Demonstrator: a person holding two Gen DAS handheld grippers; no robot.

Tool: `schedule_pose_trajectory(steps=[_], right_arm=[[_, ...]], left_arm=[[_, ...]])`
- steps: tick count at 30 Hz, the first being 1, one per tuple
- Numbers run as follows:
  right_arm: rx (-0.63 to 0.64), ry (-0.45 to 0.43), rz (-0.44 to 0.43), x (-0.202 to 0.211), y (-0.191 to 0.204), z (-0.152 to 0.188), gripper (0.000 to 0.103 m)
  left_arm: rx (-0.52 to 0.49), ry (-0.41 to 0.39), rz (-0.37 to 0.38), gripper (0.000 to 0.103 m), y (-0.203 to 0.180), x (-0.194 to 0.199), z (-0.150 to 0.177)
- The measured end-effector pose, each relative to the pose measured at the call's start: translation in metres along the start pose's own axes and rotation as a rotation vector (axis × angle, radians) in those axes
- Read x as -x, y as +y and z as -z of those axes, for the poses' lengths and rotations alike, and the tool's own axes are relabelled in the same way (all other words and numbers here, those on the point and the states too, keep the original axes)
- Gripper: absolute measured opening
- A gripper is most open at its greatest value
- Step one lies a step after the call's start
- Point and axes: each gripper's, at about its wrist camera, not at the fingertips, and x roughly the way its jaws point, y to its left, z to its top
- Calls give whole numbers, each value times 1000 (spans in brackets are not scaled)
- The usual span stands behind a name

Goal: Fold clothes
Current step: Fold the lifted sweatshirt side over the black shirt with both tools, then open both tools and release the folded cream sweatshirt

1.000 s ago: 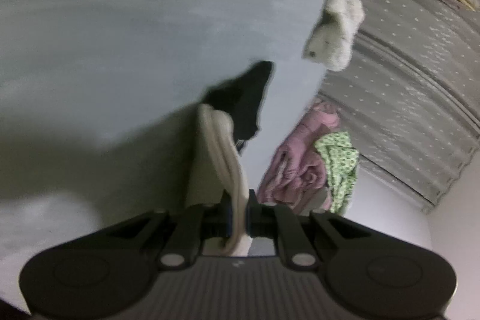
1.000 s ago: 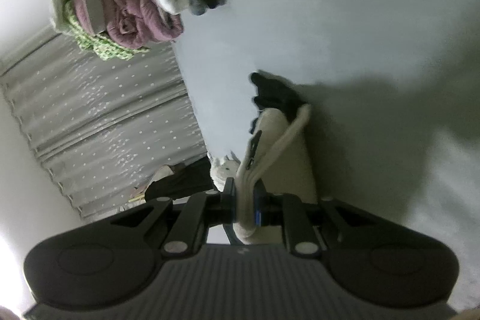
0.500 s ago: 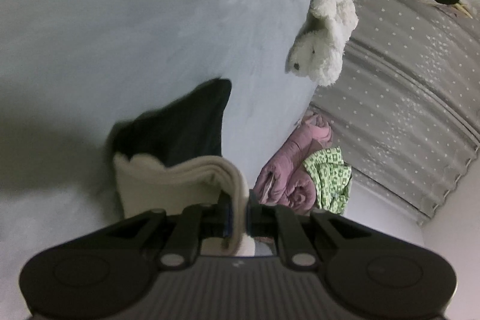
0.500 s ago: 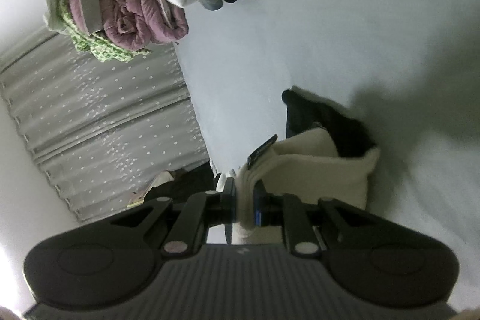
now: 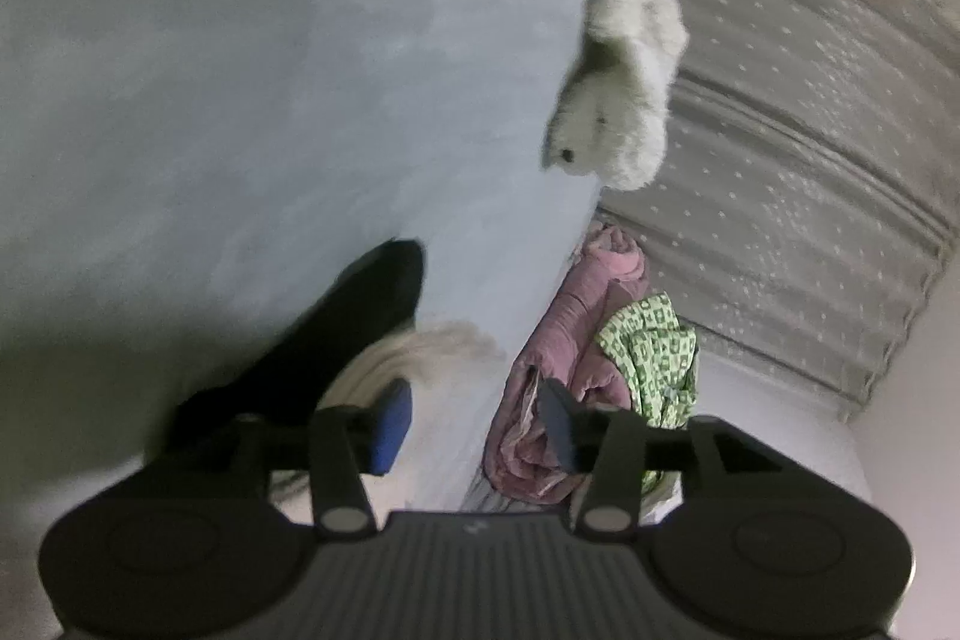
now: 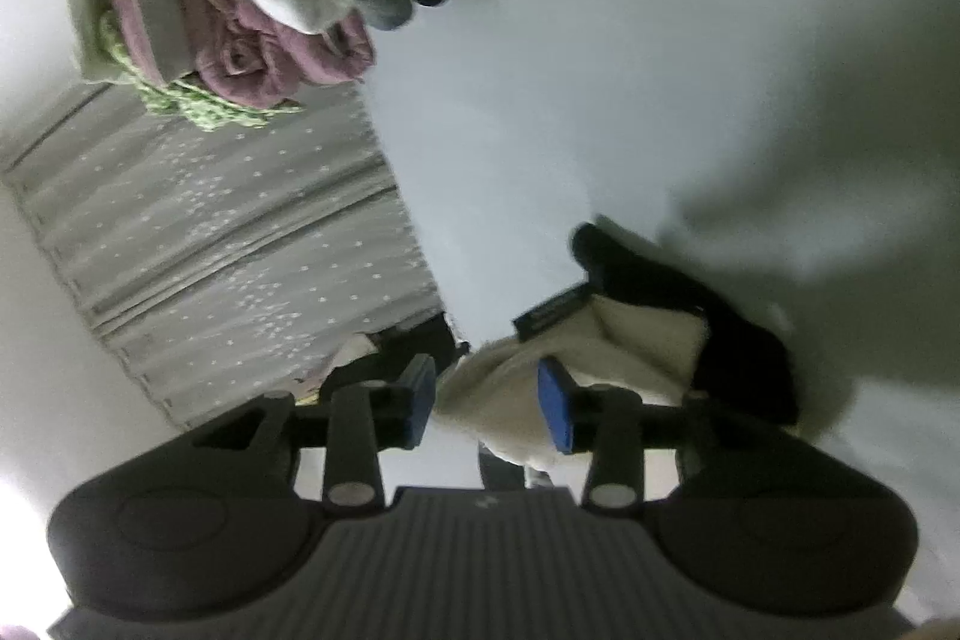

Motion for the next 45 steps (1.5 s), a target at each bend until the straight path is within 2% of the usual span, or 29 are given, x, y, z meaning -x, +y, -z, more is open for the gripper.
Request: schedule_pose_trajectory(steps=[5,9,13,17,19,21,22,23,24,26,29,31,34,38,43,44,45], right_arm=[[98,-51,34,5,8,2,44],[230,-90,80,4,13,7,44],[431,-118,136,-1,24,20,44],[646,-111,199,-14,33,40,44],[776,-104,247,-23,36,53,44],[916,-109,305,-33,36,67,44],[981,-118,330,-36,35,74,44],[1047,-128,356,-39,33,81,35],[1103,-137,377,-42,32,87,27],[1170,-158,391,-45,29,95,19],[1206,-201,341,-45,33,100,17],[1225,-226,328,-45,35,100,16],[1243,-247,377,-53,27,93,16],[1300,-237,480,-68,10,87,14],[1405,-243,529,-76,-1,94,13],[1412,-245,535,-76,0,95,14],[1423,-251,539,-76,2,98,21]], left_arm=[[-196,-36,-42,56,-23,-4,3],[-471,-106,-146,58,-46,-11,14],[-757,-146,-252,58,-63,-23,30],[-972,-137,-325,56,-66,-39,48],[-1047,-143,-366,56,-65,-48,53],[-1096,-159,-401,44,-62,-54,55],[-1117,-168,-416,30,-60,-57,55],[-1137,-177,-432,11,-59,-59,55],[-1144,-188,-420,6,-59,-57,56],[-1154,-212,-385,5,-60,-52,59],[-1187,-293,-304,5,-69,-43,68],[-1219,-341,-297,5,-71,-41,72],[-1243,-372,-330,5,-66,-48,71],[-1333,-368,-446,6,-50,-69,68],[-1324,-350,-490,10,-42,-75,63],[-1328,-350,-498,13,-43,-74,65],[-1334,-353,-505,14,-46,-73,68]])
